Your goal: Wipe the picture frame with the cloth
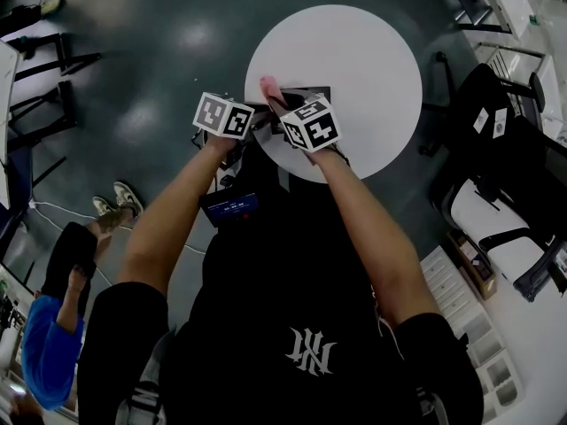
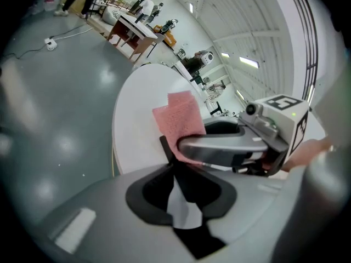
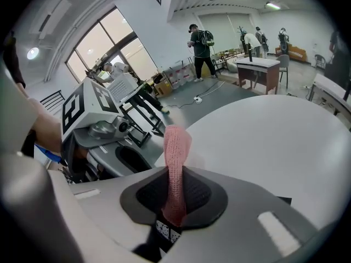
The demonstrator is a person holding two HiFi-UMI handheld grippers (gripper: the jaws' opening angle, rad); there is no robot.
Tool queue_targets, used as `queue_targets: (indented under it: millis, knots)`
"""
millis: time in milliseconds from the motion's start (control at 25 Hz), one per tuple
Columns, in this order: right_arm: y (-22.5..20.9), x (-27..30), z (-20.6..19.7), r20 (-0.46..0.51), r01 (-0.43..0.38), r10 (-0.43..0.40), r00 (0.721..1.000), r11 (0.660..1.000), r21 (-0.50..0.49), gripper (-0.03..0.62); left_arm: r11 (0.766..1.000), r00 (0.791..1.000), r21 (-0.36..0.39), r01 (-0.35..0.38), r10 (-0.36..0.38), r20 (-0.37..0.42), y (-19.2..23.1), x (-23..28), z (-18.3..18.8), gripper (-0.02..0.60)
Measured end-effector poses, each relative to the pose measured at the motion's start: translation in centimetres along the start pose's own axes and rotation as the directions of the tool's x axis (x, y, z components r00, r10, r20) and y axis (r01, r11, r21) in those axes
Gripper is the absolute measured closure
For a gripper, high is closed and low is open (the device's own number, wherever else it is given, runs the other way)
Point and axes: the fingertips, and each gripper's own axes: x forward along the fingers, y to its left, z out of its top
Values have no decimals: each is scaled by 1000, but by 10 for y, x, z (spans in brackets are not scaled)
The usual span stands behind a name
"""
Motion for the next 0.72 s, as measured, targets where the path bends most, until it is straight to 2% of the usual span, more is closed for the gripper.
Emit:
queue_targets:
  millis: [360, 720]
  knots:
    - [-8, -7, -6, -21, 41, -42, 999, 999, -29, 557, 1000, 1000, -8, -7, 7, 0, 0, 0, 0, 517]
    - [-30, -23, -20, -33, 114, -113, 993, 993, 25, 557, 1000, 1000, -19, -7, 7, 7, 1, -3, -1, 517]
